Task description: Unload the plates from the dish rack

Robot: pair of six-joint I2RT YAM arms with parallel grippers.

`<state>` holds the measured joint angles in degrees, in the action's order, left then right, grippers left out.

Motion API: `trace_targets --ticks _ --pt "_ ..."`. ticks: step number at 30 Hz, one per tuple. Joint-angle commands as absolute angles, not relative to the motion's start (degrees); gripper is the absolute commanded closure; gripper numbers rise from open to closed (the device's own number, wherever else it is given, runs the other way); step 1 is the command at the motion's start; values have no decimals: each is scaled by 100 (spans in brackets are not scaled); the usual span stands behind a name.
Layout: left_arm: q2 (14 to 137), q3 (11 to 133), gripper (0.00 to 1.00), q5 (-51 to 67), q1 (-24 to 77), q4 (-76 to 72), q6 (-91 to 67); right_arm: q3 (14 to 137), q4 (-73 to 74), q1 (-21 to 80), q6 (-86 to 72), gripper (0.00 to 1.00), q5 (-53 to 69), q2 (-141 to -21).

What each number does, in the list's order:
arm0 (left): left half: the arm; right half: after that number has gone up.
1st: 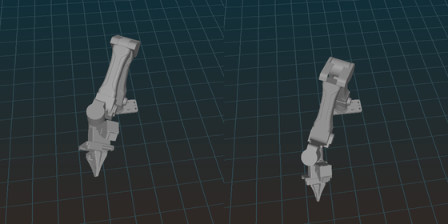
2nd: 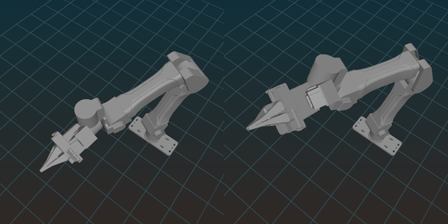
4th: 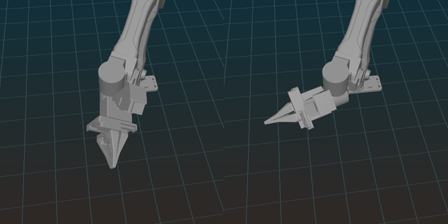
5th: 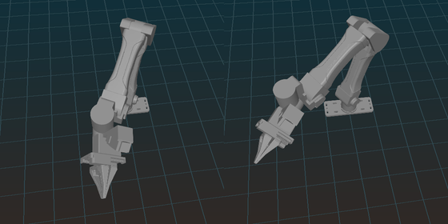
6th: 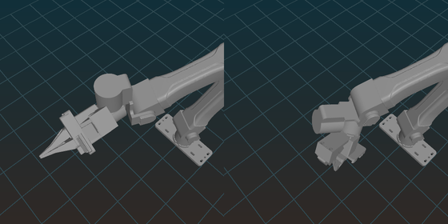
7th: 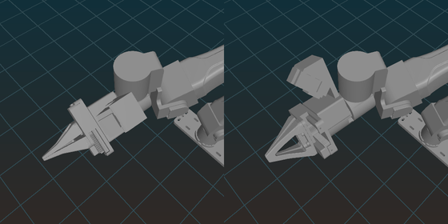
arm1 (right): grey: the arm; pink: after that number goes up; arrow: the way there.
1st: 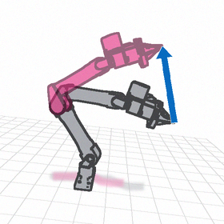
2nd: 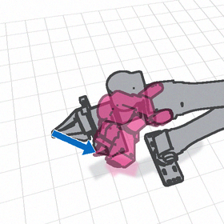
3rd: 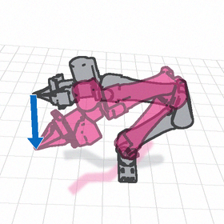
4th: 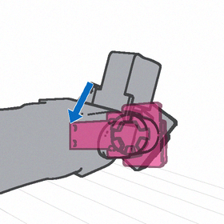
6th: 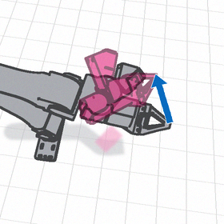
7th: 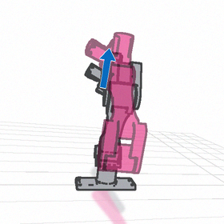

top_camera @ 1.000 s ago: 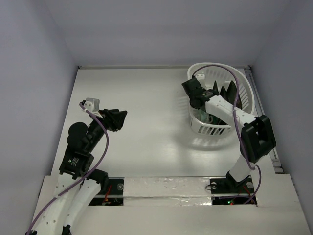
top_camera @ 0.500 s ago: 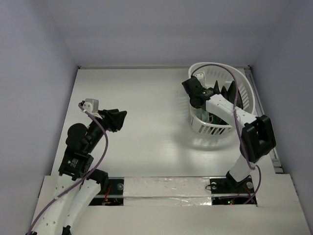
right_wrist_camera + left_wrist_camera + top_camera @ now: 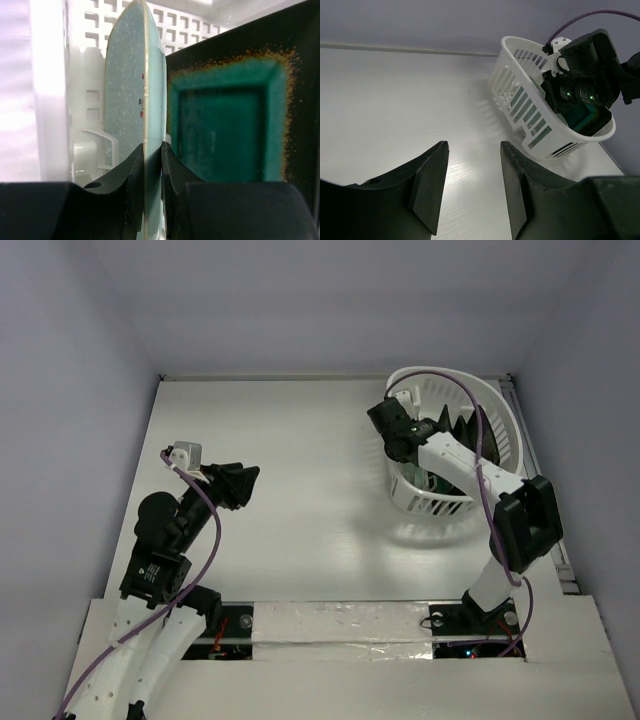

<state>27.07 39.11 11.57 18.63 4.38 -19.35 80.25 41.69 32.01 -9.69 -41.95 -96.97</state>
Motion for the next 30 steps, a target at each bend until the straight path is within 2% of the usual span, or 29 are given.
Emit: trace_targets --ticks 1,12,25,30 --pt "2645 4025 57 1230 1837 211 -1960 8631 3648 3357 -783 100 -4904 -9247" --pt "2672 4025 57 1239 1837 220 -1960 8894 3533 3480 -483 100 -5080 -9343" --pt "2681 4034 57 1204 1837 229 -1960 9984 3972 3788 -729 100 -5326 -8271" --pt "2707 4034 57 1178 1837 237 -1951 10169 3762 3911 -914 100 -4572 -7867"
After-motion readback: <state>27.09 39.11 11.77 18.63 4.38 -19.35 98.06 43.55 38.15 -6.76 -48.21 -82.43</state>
